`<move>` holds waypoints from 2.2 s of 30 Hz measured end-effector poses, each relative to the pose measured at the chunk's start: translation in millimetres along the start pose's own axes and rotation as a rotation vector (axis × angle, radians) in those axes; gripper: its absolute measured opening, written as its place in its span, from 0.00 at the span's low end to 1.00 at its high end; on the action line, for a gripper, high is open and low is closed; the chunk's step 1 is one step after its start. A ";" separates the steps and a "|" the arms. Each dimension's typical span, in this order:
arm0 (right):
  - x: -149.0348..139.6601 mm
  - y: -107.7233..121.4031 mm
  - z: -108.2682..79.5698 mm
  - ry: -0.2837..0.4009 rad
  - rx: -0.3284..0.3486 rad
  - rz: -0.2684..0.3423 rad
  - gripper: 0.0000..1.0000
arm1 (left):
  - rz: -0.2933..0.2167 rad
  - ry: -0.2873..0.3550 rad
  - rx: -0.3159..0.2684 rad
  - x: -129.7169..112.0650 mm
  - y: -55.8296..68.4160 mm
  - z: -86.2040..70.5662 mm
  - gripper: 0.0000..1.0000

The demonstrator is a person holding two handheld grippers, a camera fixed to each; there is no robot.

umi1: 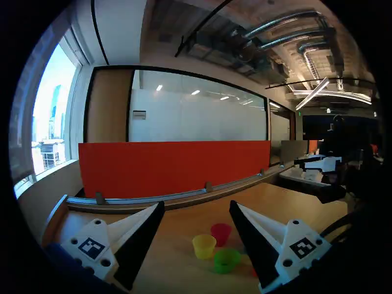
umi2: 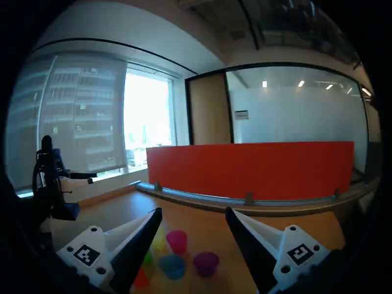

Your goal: Pour water

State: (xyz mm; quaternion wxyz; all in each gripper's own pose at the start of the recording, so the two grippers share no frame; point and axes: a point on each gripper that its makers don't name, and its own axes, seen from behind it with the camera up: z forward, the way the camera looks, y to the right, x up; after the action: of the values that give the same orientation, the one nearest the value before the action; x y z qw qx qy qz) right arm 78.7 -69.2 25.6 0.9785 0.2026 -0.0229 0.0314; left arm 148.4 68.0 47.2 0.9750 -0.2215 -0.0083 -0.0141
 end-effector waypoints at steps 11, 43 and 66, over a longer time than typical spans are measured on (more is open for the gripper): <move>-9.9 -41.8 15.6 -0.097 0.160 -0.149 1.00 | 0.005 -0.058 -0.129 -9.3 17.6 7.5 0.98; -107.1 -33.6 36.4 -0.390 0.269 -0.211 1.00 | 0.112 -0.328 -0.298 -112.4 37.5 31.7 0.99; -194.4 -40.5 56.3 -0.531 0.333 -0.269 1.00 | 0.128 -0.479 -0.383 -188.3 54.6 51.8 0.98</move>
State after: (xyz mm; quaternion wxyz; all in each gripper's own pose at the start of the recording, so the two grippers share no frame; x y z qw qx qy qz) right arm -114.1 -138.8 50.1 0.8872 0.3620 -0.2445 -0.1485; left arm -38.6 144.1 66.2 0.8847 -0.3983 -0.2212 0.0984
